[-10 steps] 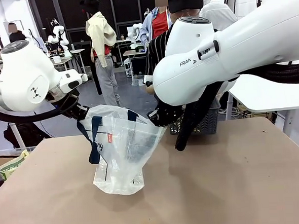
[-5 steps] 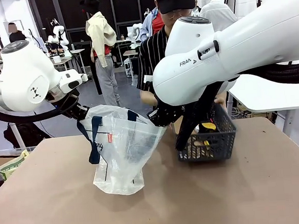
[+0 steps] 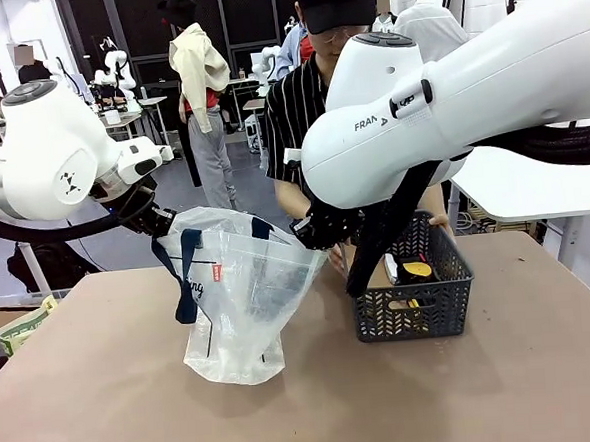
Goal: Transfer purchased items from the store into the shopping bag.
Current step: Open the Reusable shopping bag in the center of the table, then move the Reusable shopping bag to the right side of the table.
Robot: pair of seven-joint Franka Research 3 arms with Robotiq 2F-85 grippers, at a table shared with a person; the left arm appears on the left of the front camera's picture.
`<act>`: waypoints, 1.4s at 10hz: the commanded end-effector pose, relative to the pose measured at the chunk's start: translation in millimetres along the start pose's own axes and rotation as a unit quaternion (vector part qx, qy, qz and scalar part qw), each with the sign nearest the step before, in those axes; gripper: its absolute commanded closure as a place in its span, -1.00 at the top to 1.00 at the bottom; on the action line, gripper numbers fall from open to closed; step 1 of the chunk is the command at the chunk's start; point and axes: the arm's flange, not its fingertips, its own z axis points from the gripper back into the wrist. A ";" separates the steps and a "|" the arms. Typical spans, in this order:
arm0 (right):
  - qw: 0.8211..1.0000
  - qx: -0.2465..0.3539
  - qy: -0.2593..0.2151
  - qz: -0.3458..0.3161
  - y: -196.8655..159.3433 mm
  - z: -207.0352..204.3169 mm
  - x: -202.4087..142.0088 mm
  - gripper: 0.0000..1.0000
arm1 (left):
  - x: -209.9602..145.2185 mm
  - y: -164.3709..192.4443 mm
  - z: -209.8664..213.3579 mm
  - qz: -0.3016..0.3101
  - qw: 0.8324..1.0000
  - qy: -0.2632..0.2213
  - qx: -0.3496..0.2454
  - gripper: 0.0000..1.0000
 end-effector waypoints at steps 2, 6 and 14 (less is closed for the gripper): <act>1.000 0.001 0.000 -0.003 -0.7 0.3 0.0 -1.00 | -3.9 4.2 3.1 0.009 1.000 0.000 0.004 -1.00; 1.000 0.001 0.000 -0.003 -0.7 0.3 0.0 -1.00 | -3.9 4.2 3.1 0.009 1.000 0.000 0.004 -1.00; 1.000 0.001 0.000 -0.003 -0.7 0.3 0.0 -1.00 | -3.9 4.2 3.1 0.009 1.000 0.000 0.004 -1.00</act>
